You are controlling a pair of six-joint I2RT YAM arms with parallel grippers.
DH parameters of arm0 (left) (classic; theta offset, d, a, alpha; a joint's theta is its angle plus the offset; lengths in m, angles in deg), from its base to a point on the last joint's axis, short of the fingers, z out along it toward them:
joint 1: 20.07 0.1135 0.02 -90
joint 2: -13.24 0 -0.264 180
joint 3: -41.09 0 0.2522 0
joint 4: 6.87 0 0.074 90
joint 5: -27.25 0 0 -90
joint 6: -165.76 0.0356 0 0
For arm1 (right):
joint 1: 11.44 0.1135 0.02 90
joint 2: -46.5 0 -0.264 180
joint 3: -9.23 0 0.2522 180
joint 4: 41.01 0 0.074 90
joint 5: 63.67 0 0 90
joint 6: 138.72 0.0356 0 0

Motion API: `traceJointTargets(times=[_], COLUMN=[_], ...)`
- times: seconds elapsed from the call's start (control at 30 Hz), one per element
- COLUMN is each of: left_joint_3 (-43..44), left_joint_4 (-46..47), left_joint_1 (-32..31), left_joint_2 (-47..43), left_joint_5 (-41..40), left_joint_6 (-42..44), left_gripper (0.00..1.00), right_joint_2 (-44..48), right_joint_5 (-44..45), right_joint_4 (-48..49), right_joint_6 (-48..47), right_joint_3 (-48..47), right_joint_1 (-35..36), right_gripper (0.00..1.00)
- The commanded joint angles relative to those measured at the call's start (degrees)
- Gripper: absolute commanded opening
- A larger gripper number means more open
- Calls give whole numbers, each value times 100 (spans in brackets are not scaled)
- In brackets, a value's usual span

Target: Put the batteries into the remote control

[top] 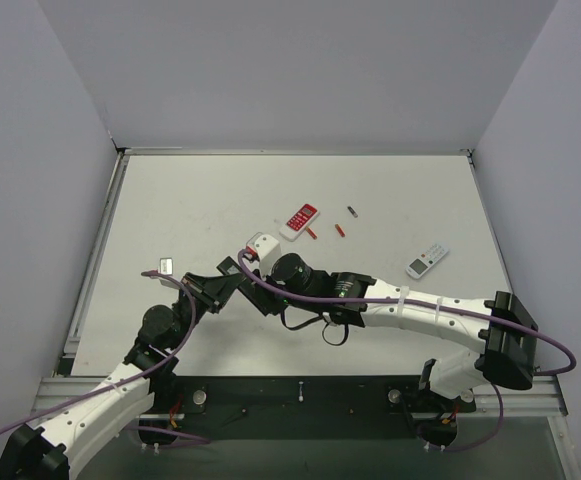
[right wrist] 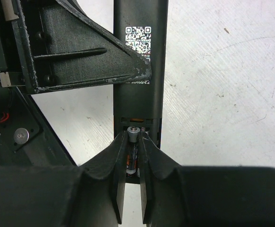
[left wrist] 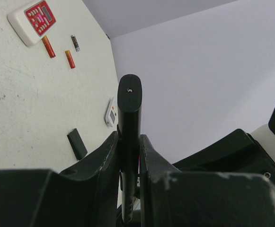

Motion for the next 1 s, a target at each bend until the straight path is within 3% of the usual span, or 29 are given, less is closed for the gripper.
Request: traceJointTargets(times=[0.0,0.63,0.97], left_joint_3=[-541,-568,-427], left_joint_4=[890,864,873], left_joint_1=[-34,-34,-33], left_joint_2=[-200,108,266], left_joint_5=[41,234,383], left_joint_6=[-373,-83,75], left_gripper=[0,0,0], right_joint_2=[-38,59,-301], right_joint_5=[-147,-111,-736], right_joint_4=[-318,-1232,-2629], right_joint_6=[-86,-183,-34], right_joint_3=[40,-769,-1868], right_joint_1=[-25,-86,-236], right_gripper=[13,39,38])
